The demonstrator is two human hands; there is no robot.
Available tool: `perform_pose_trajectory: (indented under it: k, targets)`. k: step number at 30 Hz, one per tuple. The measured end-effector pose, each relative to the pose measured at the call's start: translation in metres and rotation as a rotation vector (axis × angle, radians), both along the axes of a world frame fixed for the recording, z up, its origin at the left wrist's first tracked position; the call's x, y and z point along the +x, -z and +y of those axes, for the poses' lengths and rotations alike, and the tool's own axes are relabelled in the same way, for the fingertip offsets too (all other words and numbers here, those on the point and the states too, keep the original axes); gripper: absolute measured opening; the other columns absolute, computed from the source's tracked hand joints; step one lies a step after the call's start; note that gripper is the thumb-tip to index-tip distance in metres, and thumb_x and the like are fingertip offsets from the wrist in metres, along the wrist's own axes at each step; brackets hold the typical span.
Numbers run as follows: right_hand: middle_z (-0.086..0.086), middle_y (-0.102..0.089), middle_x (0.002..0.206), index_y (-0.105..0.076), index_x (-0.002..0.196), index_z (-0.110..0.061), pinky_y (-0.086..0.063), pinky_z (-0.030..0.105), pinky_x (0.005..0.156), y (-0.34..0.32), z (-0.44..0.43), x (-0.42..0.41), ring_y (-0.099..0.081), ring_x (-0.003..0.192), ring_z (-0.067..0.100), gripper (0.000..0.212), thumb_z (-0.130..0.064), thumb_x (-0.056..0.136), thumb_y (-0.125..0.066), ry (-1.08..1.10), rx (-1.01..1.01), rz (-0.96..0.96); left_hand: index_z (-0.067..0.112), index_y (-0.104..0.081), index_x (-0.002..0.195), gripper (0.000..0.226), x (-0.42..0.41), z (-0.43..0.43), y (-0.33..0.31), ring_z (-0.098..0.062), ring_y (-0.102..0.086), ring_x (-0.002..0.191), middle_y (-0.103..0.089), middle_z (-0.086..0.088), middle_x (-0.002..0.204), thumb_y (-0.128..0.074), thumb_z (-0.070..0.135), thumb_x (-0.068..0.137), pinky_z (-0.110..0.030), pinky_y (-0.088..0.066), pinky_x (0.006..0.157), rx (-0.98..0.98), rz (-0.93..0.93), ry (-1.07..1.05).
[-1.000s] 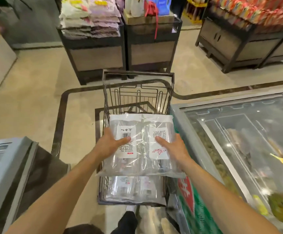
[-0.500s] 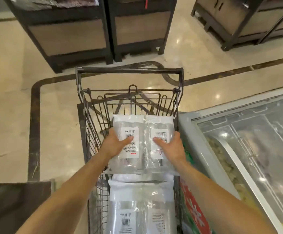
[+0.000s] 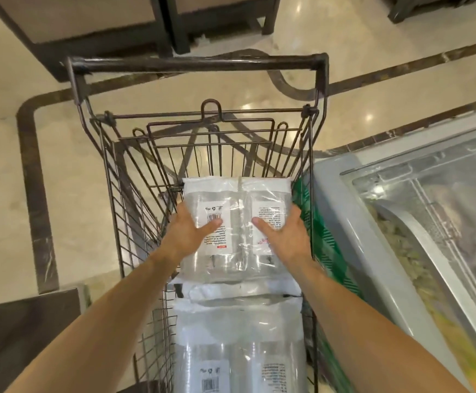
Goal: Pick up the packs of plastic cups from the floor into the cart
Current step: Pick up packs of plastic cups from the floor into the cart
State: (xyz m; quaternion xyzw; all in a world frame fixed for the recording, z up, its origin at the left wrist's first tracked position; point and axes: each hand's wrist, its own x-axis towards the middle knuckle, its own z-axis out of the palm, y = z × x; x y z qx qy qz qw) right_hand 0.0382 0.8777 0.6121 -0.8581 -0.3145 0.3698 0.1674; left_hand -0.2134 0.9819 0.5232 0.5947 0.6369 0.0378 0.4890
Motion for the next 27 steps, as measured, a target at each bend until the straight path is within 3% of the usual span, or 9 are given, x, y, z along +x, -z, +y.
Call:
perform_pose_trajectory:
  k: [5, 7, 9, 11, 15, 17, 20, 22, 27]
  targets:
    - [0.014, -0.059, 0.139, -0.028, 0.148, -0.02, -0.058, 0.054, 0.099, -0.009, 0.002, 0.002, -0.064, 0.119, 0.035, 0.126, -0.1, 0.057, -0.061, -0.024, -0.043, 0.016, 0.035, -0.032, 0.151, 0.123, 0.008, -0.002, -0.02, -0.036, -0.07, 0.12, -0.063, -0.006, 0.137, -0.072, 0.101, 0.055, -0.06, -0.063, 0.09, -0.048, 0.077, -0.035]
    - [0.016, -0.058, 0.138, -0.025, 0.152, -0.019, -0.059, 0.056, 0.097, -0.018, 0.001, 0.002, -0.064, 0.117, 0.037, 0.126, -0.097, 0.063, -0.068, -0.055, -0.064, 0.009, 0.022, -0.004, 0.168, 0.136, 0.024, -0.014, -0.08, -0.048, -0.049, 0.143, -0.038, -0.024, 0.161, -0.07, 0.092, 0.071, -0.066, -0.048, 0.112, -0.078, 0.172, -0.002]
    - [0.022, -0.053, 0.148, -0.013, 0.163, -0.019, -0.057, 0.058, 0.102, -0.033, -0.005, 0.001, -0.062, 0.126, 0.042, 0.136, -0.097, 0.067, -0.067, -0.089, -0.083, -0.022, 0.011, 0.013, 0.169, 0.133, 0.032, -0.026, -0.118, -0.05, -0.03, 0.154, -0.018, -0.03, 0.169, -0.062, 0.083, 0.085, -0.066, -0.036, 0.121, -0.02, 0.298, 0.066]
    - [0.023, -0.046, 0.157, -0.005, 0.17, -0.017, -0.052, 0.056, 0.107, -0.056, -0.014, -0.001, -0.056, 0.136, 0.044, 0.129, -0.087, 0.08, -0.067, -0.128, -0.076, -0.058, 0.009, 0.007, 0.17, 0.122, 0.036, -0.038, -0.147, -0.049, -0.032, 0.153, -0.025, -0.03, 0.166, -0.055, 0.081, 0.092, -0.065, -0.039, 0.119, 0.091, 0.349, 0.128]
    - [0.016, -0.055, 0.15, -0.026, 0.164, -0.019, -0.052, 0.051, 0.097, -0.114, -0.036, -0.004, -0.06, 0.13, 0.038, 0.096, -0.08, 0.095, -0.055, -0.309, 0.008, -0.223, 0.008, -0.01, 0.17, 0.103, 0.04, -0.068, -0.208, -0.044, -0.036, 0.152, -0.032, -0.028, 0.165, -0.044, 0.076, 0.1, -0.058, -0.04, 0.12, 0.328, 0.452, 0.306]
    - [0.016, -0.053, 0.153, -0.029, 0.164, -0.018, -0.05, 0.052, 0.106, -0.146, -0.047, -0.009, -0.057, 0.135, 0.038, 0.094, -0.082, 0.097, -0.044, -0.447, 0.036, -0.366, 0.01, -0.013, 0.17, 0.1, 0.04, -0.084, -0.242, -0.043, -0.031, 0.157, -0.027, -0.025, 0.171, -0.034, 0.079, 0.101, -0.06, -0.035, 0.124, 0.475, 0.559, 0.411]
    - [0.013, -0.047, 0.162, -0.028, 0.167, -0.022, -0.021, 0.062, 0.128, -0.204, -0.066, -0.021, -0.044, 0.15, 0.034, 0.096, -0.087, 0.097, -0.027, -0.629, 0.108, -0.619, 0.012, -0.02, 0.169, 0.095, 0.033, -0.113, -0.3, -0.042, -0.027, 0.159, -0.027, -0.023, 0.172, -0.03, 0.079, 0.102, -0.063, -0.026, 0.128, 0.647, 0.686, 0.483]
    - [0.013, -0.04, 0.168, -0.026, 0.169, -0.027, -0.007, 0.065, 0.13, -0.248, -0.081, -0.032, -0.034, 0.157, 0.032, 0.092, -0.086, 0.098, -0.025, -0.698, 0.176, -0.712, 0.013, -0.027, 0.166, 0.089, 0.024, -0.136, -0.343, -0.042, -0.028, 0.158, -0.03, -0.023, 0.17, -0.034, 0.076, 0.103, -0.064, -0.025, 0.127, 0.741, 0.737, 0.492]
    - [0.012, -0.028, 0.175, -0.023, 0.17, -0.031, -0.002, 0.066, 0.13, -0.358, -0.123, -0.074, -0.023, 0.163, 0.032, 0.09, -0.085, 0.098, -0.024, -0.755, 0.347, -0.832, 0.019, -0.028, 0.166, 0.087, -0.019, -0.197, -0.447, -0.04, -0.026, 0.16, -0.031, -0.02, 0.171, -0.036, 0.078, 0.102, -0.063, -0.024, 0.127, 0.863, 0.819, 0.395]
